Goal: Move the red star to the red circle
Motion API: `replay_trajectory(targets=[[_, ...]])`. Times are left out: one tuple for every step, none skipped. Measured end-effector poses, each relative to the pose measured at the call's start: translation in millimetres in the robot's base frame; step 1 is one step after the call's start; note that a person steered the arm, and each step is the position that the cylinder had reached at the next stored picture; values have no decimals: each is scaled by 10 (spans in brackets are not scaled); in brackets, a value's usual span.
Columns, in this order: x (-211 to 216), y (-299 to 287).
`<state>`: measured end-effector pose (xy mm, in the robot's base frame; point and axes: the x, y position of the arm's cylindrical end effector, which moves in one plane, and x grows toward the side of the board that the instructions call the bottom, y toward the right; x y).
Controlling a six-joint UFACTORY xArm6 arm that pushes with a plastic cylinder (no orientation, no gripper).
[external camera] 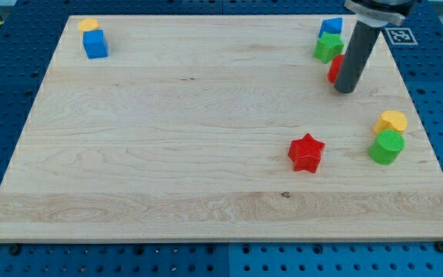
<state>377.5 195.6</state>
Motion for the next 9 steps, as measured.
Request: replay_trajectory(targets=[[-210,6],[-328,6],[57,-39],[545,-301],[798,-627],[805,-1047],[1010,-1313],[1573,-1365],[1988,-1365]])
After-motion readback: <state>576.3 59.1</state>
